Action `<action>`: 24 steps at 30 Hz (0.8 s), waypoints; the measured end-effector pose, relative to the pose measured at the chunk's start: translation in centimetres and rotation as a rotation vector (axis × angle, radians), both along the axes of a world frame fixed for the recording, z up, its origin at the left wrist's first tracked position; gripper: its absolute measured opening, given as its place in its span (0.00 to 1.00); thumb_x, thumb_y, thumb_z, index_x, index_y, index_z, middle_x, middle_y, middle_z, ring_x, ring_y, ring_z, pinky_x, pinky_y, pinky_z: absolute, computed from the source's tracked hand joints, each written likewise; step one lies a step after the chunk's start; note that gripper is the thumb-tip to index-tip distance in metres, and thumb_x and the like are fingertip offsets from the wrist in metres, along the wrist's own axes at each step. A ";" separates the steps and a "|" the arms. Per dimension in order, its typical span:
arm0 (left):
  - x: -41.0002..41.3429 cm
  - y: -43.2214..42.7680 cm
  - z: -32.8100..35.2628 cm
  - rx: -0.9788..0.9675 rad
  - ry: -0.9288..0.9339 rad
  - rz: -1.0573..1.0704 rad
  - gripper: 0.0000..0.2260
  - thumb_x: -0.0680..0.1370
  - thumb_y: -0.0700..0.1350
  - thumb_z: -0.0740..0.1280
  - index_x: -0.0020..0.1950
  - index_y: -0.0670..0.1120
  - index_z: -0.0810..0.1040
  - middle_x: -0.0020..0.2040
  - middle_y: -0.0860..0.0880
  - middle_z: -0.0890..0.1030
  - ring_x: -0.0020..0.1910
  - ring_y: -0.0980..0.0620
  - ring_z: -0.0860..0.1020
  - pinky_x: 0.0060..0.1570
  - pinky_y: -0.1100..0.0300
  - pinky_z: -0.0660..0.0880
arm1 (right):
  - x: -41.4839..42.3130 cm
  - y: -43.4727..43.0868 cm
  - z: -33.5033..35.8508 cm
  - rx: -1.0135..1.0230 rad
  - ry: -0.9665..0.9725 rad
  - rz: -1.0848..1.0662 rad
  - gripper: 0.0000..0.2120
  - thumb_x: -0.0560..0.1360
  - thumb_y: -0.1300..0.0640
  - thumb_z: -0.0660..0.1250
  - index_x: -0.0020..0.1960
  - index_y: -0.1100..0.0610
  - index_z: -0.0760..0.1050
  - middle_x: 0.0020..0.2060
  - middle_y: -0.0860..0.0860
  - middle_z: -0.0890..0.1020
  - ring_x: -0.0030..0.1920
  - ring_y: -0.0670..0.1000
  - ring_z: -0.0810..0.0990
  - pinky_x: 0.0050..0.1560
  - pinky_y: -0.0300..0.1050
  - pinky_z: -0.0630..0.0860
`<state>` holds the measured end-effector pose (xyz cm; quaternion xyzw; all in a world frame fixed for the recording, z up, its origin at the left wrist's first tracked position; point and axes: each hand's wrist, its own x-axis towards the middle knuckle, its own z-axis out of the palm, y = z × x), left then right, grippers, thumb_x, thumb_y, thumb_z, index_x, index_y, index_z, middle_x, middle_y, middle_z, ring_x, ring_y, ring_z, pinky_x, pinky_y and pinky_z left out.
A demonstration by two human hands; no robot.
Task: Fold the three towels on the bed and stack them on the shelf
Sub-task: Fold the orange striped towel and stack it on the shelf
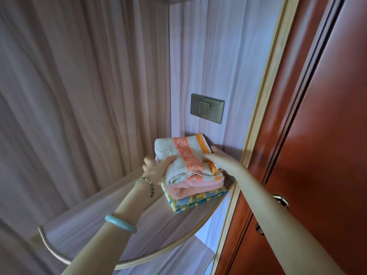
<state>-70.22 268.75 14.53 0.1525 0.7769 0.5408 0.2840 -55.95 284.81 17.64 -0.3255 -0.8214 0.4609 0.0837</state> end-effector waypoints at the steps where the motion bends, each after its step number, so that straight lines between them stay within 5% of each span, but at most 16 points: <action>1: -0.1 -0.6 0.6 -0.003 0.256 0.035 0.47 0.67 0.65 0.70 0.77 0.48 0.50 0.75 0.43 0.58 0.73 0.40 0.61 0.70 0.43 0.61 | -0.1 -0.2 1.2 0.114 -0.041 0.028 0.15 0.74 0.54 0.62 0.61 0.51 0.69 0.44 0.51 0.76 0.38 0.49 0.78 0.38 0.44 0.72; 3: -0.2 -1.3 2.3 -0.049 0.677 -0.025 0.36 0.75 0.64 0.57 0.78 0.53 0.47 0.78 0.50 0.49 0.77 0.46 0.49 0.73 0.46 0.48 | -0.4 -1.0 3.4 0.415 -0.083 0.072 0.25 0.77 0.52 0.59 0.73 0.50 0.60 0.59 0.54 0.74 0.52 0.52 0.79 0.46 0.46 0.71; 5: -0.6 -0.6 2.6 -0.239 0.939 -0.241 0.32 0.74 0.63 0.45 0.78 0.56 0.47 0.79 0.51 0.44 0.77 0.48 0.41 0.73 0.44 0.37 | -1.6 -1.9 4.3 0.696 -0.086 0.136 0.27 0.80 0.47 0.55 0.77 0.49 0.53 0.75 0.54 0.61 0.72 0.56 0.63 0.66 0.53 0.63; 8: -0.4 0.8 0.8 -0.603 1.228 -0.600 0.30 0.75 0.57 0.33 0.78 0.54 0.45 0.79 0.49 0.41 0.76 0.43 0.37 0.67 0.30 0.37 | -3.4 -2.1 2.1 0.815 -0.249 0.250 0.30 0.80 0.38 0.49 0.78 0.47 0.46 0.78 0.52 0.45 0.78 0.53 0.41 0.74 0.57 0.42; 13: -0.9 2.6 -1.5 -0.712 1.191 -0.602 0.45 0.63 0.61 0.25 0.76 0.52 0.54 0.79 0.50 0.47 0.77 0.46 0.40 0.67 0.29 0.38 | -2.2 -1.0 -3.7 0.688 -0.261 0.377 0.29 0.75 0.39 0.35 0.73 0.46 0.53 0.77 0.59 0.51 0.76 0.66 0.44 0.71 0.71 0.53; 19: 0.0 1.7 -1.1 -0.738 1.312 -0.690 0.35 0.72 0.62 0.32 0.77 0.53 0.47 0.79 0.48 0.45 0.77 0.43 0.42 0.67 0.27 0.43 | -0.8 -1.6 -3.6 0.749 -0.152 0.151 0.27 0.79 0.37 0.44 0.76 0.41 0.52 0.78 0.49 0.46 0.77 0.54 0.50 0.75 0.56 0.51; 22: -0.2 1.5 -2.2 -0.669 1.195 -0.690 0.38 0.69 0.63 0.31 0.77 0.53 0.47 0.79 0.48 0.46 0.77 0.44 0.41 0.68 0.28 0.43 | -0.1 -1.9 -5.5 0.752 -0.195 0.199 0.43 0.66 0.27 0.22 0.75 0.39 0.50 0.79 0.52 0.46 0.77 0.60 0.52 0.72 0.62 0.56; 24: -0.4 1.0 -1.9 -0.456 1.039 -0.612 0.32 0.72 0.64 0.38 0.75 0.58 0.50 0.78 0.51 0.49 0.77 0.46 0.43 0.71 0.34 0.45 | 0.1 -2.3 -4.7 0.737 -0.179 0.147 0.50 0.60 0.24 0.19 0.75 0.40 0.50 0.78 0.52 0.46 0.77 0.59 0.48 0.74 0.62 0.51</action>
